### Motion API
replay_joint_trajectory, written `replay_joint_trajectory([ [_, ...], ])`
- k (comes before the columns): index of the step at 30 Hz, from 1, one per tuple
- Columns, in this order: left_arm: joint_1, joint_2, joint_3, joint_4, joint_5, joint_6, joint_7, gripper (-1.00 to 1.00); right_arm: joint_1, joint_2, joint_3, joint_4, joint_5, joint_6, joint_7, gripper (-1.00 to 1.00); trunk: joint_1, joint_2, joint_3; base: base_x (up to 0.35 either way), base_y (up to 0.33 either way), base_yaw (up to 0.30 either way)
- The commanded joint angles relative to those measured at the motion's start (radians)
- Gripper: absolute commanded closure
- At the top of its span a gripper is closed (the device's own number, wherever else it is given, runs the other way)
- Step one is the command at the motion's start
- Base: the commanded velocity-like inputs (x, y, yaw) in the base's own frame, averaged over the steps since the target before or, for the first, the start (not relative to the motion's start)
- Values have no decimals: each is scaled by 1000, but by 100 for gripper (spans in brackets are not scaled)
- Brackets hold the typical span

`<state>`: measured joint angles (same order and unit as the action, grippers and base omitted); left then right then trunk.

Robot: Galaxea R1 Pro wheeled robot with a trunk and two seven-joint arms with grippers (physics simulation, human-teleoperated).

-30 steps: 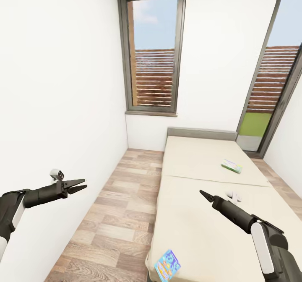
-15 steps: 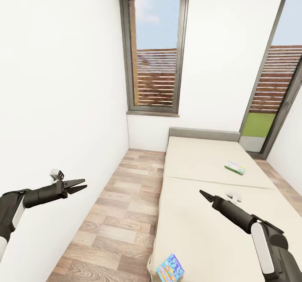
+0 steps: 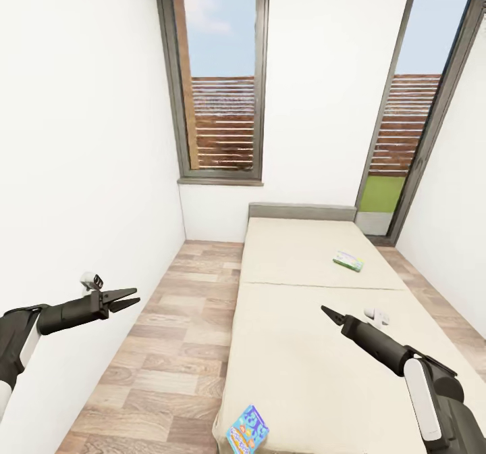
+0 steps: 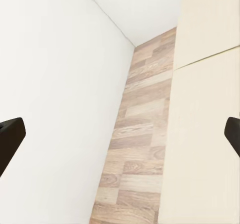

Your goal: Put all the toys in the child's room - the three board games (two on the bed and one on the table), the two jigsaw puzzles on the table, and the tennis ball on the table - inside the toy box on the table in the child's room.

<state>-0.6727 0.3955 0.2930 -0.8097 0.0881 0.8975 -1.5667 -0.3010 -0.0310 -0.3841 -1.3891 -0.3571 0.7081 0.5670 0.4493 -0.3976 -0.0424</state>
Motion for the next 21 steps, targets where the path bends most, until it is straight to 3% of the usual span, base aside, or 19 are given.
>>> replay_joint_trajectory([
  [1, -1, 0, 0, 0, -1, 11, -4, -100, -1, 0, -1, 0, -3, 7, 2, -100, 1, -2, -3, 0, -10, -102],
  [10, -1, 0, 0, 0, -1, 10, -4, -100, -1, 0, -1, -1, -4, 7, -2, -100, 1, -2, -3, 0, -23, -27],
  [21, -1, 0, 0, 0, 0, 11, -4, -100, -1, 0, -1, -1, -3, 8, -3, -100, 1, -2, -3, 0, -144, -1],
])
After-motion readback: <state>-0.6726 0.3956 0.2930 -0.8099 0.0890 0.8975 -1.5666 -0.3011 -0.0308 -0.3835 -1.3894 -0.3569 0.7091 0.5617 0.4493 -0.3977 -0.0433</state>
